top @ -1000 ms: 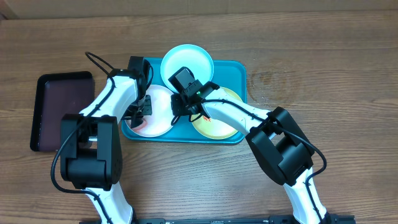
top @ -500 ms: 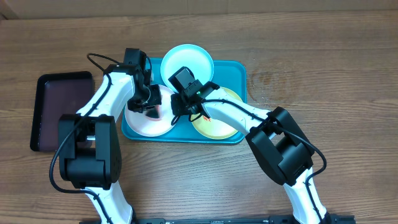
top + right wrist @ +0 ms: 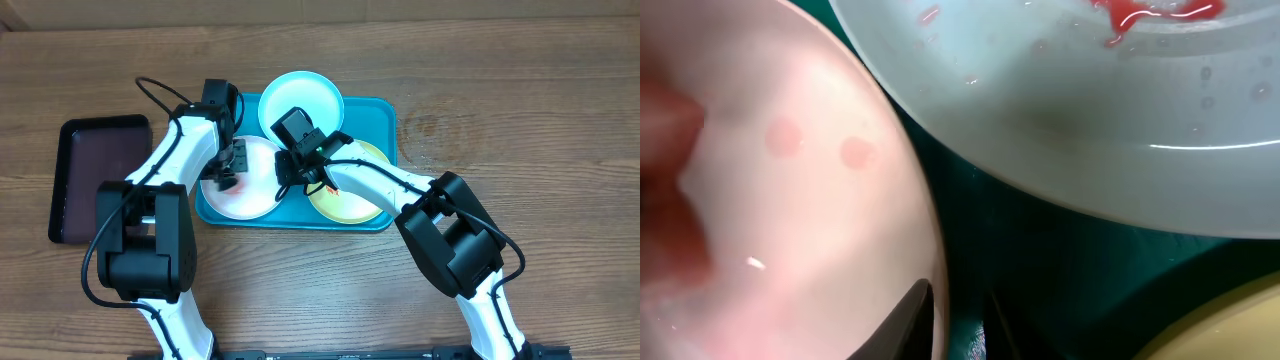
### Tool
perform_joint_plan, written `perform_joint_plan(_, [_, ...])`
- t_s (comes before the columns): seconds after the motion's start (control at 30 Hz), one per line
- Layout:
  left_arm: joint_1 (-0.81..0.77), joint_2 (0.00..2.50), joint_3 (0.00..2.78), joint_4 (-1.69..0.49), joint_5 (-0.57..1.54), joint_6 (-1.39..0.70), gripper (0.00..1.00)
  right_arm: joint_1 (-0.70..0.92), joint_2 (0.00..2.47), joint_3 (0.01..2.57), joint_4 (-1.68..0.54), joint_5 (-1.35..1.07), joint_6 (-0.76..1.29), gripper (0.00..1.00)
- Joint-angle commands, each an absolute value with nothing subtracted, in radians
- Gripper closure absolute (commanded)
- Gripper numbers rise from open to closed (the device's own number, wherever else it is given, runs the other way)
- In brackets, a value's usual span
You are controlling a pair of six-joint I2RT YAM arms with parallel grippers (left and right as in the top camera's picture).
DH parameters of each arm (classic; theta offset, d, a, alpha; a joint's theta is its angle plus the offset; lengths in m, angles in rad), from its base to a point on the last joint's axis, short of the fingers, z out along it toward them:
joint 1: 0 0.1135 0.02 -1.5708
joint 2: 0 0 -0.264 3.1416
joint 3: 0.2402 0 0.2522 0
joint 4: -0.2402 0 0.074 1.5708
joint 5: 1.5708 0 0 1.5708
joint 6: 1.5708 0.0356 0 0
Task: Clean dirty plates on tray and stack at the side
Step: 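Scrub the white plate with the sponge in the left gripper, then lift the white plate with the right gripper off the teal tray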
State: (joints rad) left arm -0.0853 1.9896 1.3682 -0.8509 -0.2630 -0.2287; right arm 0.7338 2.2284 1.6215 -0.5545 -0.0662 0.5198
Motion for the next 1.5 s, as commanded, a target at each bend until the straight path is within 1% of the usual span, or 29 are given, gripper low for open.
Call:
perform_joint_plan(0.0, [-0.083,2.014,1.366,-0.865,-0.56,-0.209,0.96,0.729,2.237,1.64,-0.554,-0.053,0.517,0.81])
perform_joint_plan(0.1, [-0.083,2.014,1.369,-0.886,-0.612,-0.209,0.96,0.729,2.237,1.641,-0.553,-0.053,0.517,0.81])
perform_joint_plan(0.23, [-0.089,2.012,1.435,-0.967,-0.608,-0.213,0.96,0.729,2.236,1.641,-0.553,-0.053,0.517,0.82])
perform_joint_plan(0.33, [-0.094,1.992,1.511,-1.029,-0.586,-0.301,0.96,0.729,2.235,1.641,-0.551,-0.053,0.516,0.85])
perform_joint_plan(0.4, [-0.094,1.967,1.556,-1.051,-0.493,-0.344,0.96,0.729,2.233,1.642,-0.551,-0.053,0.516,0.86])
perform_joint_plan(0.53, [-0.089,1.918,1.591,-1.008,-0.131,-0.332,0.96,0.729,2.233,1.645,-0.55,-0.054,0.517,0.86])
perform_joint_plan(0.63, [-0.09,1.927,1.584,-0.99,0.077,-0.297,0.96,0.729,2.233,1.645,-0.55,-0.054,0.517,0.86])
perform_joint_plan(0.67, [-0.093,1.936,1.575,-0.989,0.123,-0.286,0.96,0.729,2.233,1.645,-0.55,-0.054,0.517,0.86])
perform_joint_plan(0.73, [-0.101,1.958,1.556,-0.987,0.144,-0.284,0.96,0.729,2.233,1.645,-0.547,-0.058,0.517,0.85])
perform_joint_plan(1.0, [-0.098,2.061,1.501,-0.941,0.088,-0.284,0.96,0.729,2.233,1.645,-0.552,-0.072,0.517,0.85])
perform_joint_plan(1.27, [-0.09,2.07,1.501,-0.953,-0.255,-0.284,0.96,0.729,2.233,1.645,-0.555,-0.071,0.488,0.85])
perform_joint_plan(1.37, [-0.09,2.066,1.504,-1.012,-0.425,-0.292,0.96,0.729,2.233,1.645,-0.555,-0.072,0.485,0.88])
perform_joint_plan(1.47, [-0.09,2.055,1.533,-1.101,-0.568,-0.382,0.96,0.729,2.233,1.645,-0.559,-0.072,0.486,0.89])
